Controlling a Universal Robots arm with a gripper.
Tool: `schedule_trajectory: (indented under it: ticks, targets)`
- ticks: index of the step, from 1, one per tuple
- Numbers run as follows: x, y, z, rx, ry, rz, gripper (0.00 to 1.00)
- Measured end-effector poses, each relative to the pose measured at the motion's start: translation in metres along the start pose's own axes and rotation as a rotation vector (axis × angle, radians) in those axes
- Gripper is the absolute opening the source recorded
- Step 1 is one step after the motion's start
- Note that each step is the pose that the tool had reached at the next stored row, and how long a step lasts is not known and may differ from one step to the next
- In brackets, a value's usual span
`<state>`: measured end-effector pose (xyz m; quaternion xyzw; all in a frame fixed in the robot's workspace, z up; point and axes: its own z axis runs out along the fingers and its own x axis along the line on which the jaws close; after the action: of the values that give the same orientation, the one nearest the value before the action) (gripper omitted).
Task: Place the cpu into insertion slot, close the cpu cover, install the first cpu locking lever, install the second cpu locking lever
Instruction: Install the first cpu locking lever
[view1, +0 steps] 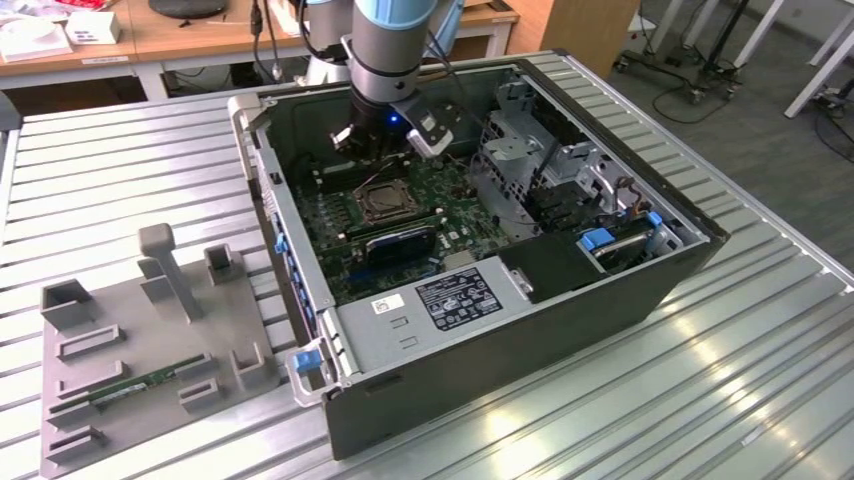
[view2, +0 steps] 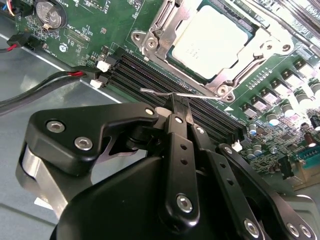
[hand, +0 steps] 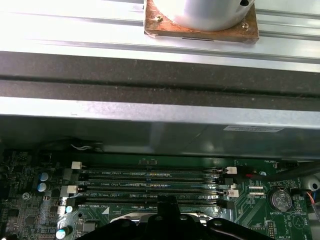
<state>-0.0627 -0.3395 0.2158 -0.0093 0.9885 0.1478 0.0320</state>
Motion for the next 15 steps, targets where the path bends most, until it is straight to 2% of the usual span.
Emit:
schedule_trajectory:
  ticks: [15]
  targets:
    - [-0.0014,-0.0006,0.002,-0.0001,0.0,0.0,0.11]
